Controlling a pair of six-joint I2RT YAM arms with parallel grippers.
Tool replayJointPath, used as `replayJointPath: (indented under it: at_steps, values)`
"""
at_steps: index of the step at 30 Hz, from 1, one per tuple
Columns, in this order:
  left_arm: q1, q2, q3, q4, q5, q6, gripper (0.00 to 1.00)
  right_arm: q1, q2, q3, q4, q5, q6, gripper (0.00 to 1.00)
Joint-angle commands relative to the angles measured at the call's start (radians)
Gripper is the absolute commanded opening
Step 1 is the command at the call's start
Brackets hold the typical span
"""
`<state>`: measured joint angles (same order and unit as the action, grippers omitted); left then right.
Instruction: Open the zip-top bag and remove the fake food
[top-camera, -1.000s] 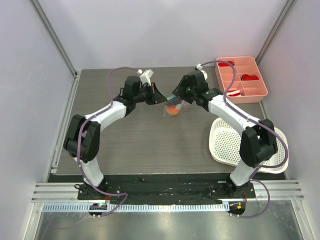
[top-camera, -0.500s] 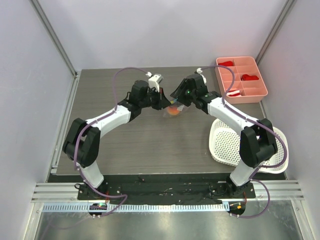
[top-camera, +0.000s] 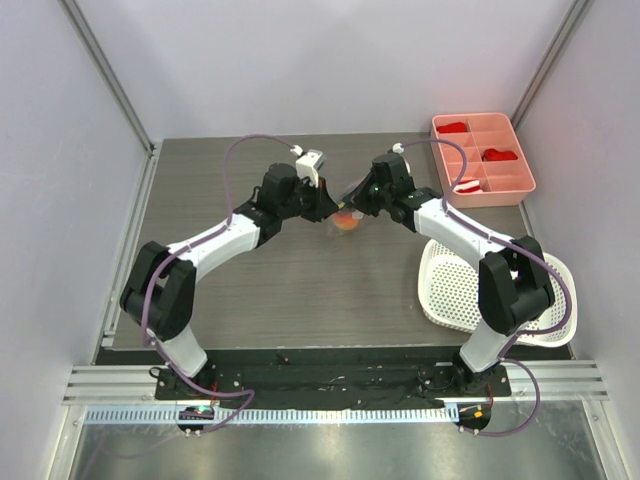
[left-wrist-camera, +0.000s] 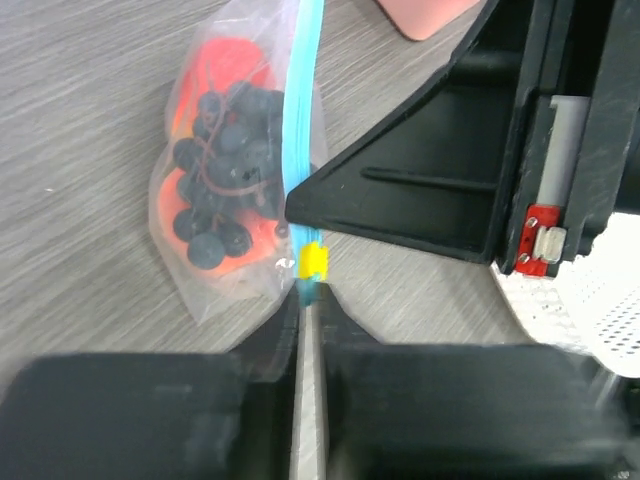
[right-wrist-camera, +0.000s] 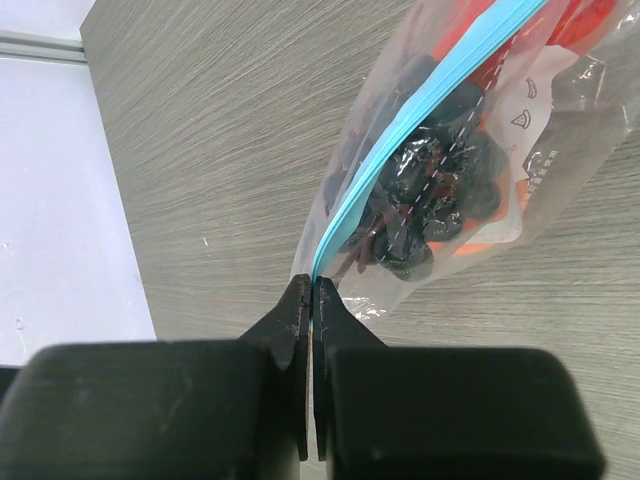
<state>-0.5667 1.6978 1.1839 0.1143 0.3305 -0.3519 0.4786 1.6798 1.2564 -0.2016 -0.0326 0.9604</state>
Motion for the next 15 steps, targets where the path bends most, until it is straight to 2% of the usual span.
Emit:
replayJointPath:
  at_steps: [1,3,5,15]
  values:
    - [-0.005,-0.061,-0.043,0.041,-0.056,0.036,0.25,0.006,-0.020,-0.003,0.039,-0.004,0.011,0.01]
    - [-0.007,-0.072,-0.061,0.044,-0.067,0.047,0.37,0.005,-0.014,0.004,0.037,-0.012,0.012,0.01]
    - [-0.009,-0.081,-0.073,0.041,-0.064,0.073,0.41,0.006,-0.009,0.014,0.031,-0.018,0.008,0.01]
    - [-0.036,-0.043,-0.040,0.018,-0.139,0.205,0.40,0.000,-0.002,0.026,0.028,-0.056,0.015,0.01]
